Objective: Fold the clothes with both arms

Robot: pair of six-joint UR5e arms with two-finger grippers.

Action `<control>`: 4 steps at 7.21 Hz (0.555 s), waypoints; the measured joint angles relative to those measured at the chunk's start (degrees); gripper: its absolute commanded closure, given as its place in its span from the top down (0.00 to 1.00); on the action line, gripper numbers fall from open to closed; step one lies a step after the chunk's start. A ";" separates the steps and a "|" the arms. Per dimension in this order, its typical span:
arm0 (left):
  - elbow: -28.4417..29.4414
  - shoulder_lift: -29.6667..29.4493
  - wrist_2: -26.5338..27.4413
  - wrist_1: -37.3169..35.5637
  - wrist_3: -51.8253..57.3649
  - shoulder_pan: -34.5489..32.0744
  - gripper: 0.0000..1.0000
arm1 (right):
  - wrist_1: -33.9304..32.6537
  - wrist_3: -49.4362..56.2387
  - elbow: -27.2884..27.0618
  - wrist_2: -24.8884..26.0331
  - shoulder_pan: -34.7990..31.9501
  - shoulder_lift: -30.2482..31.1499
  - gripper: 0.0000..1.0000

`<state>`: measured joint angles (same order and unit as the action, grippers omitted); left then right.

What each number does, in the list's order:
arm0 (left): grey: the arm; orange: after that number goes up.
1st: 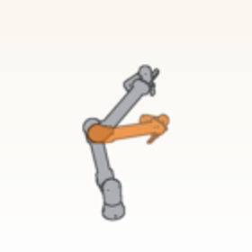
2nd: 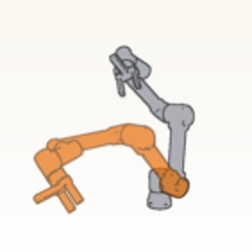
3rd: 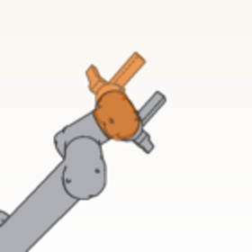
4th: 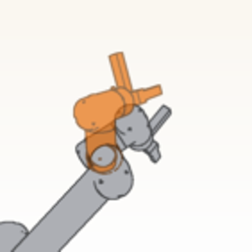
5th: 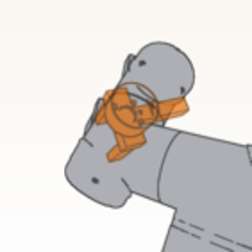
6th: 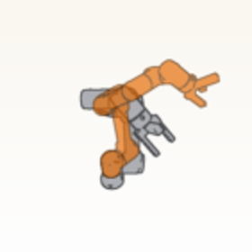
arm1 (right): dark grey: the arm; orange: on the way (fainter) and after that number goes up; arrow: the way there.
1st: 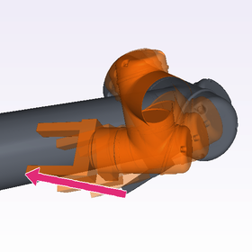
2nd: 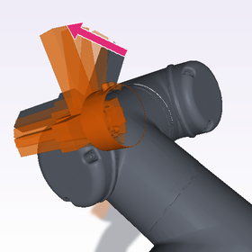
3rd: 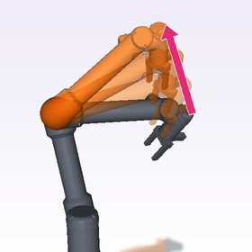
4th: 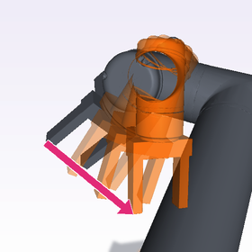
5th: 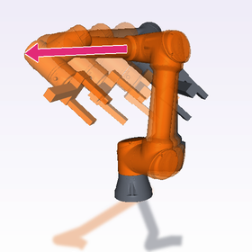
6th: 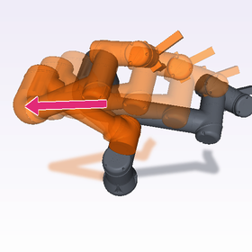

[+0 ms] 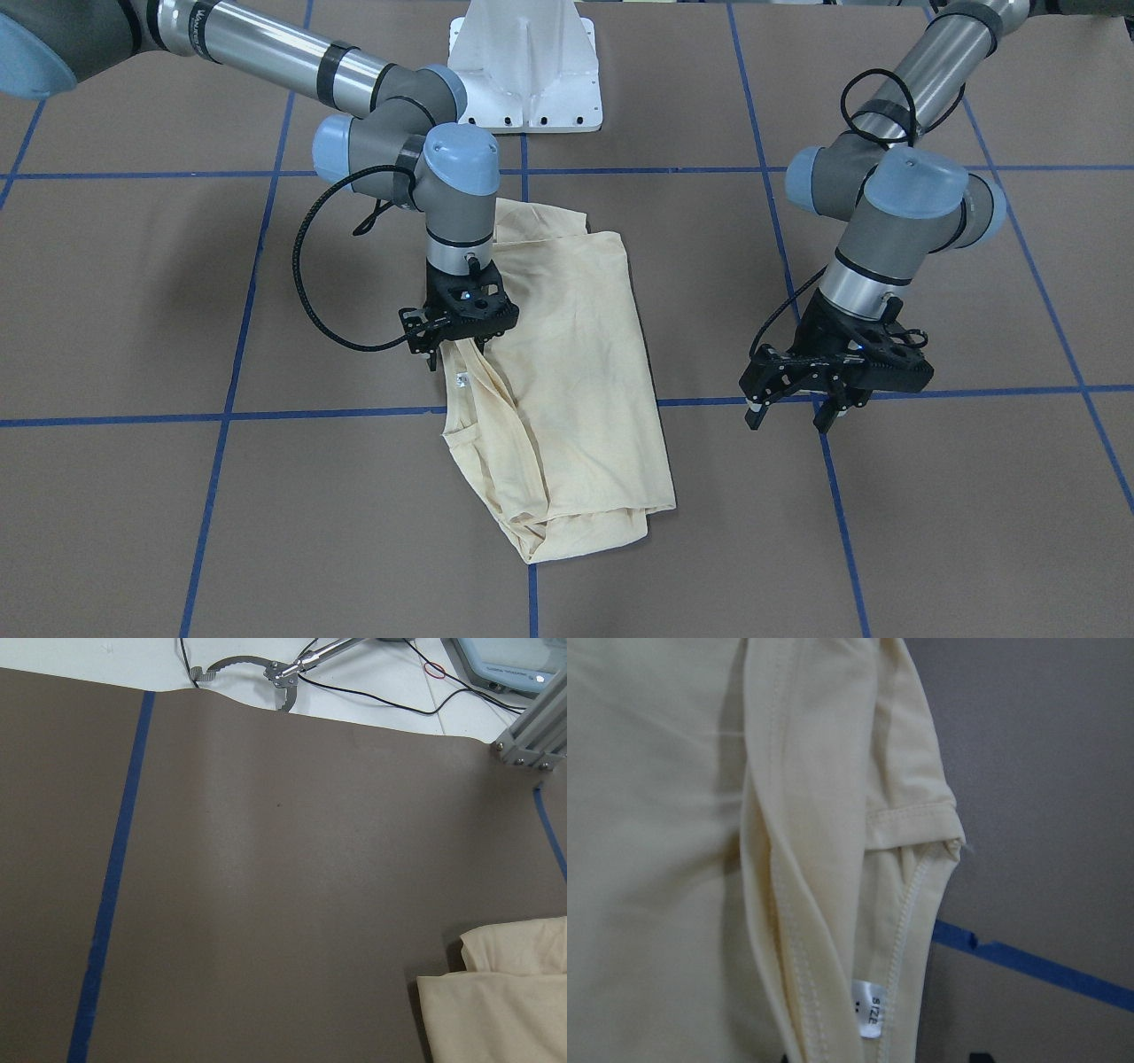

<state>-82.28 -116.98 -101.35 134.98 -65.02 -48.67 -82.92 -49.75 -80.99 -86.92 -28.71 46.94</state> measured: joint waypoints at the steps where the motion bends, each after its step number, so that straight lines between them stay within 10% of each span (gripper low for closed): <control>1: 0.00 0.00 0.01 0.01 0.02 0.07 1.00 | 0.03 0.00 -0.08 -0.65 -0.34 0.08 0.69; 4: 0.01 0.00 0.01 0.02 -0.09 0.37 1.00 | 0.16 0.22 -0.09 -1.05 -0.77 0.98 0.69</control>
<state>-82.27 -116.98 -101.34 135.00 -65.11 -48.30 -82.77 -49.52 -81.08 -87.97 -29.48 47.92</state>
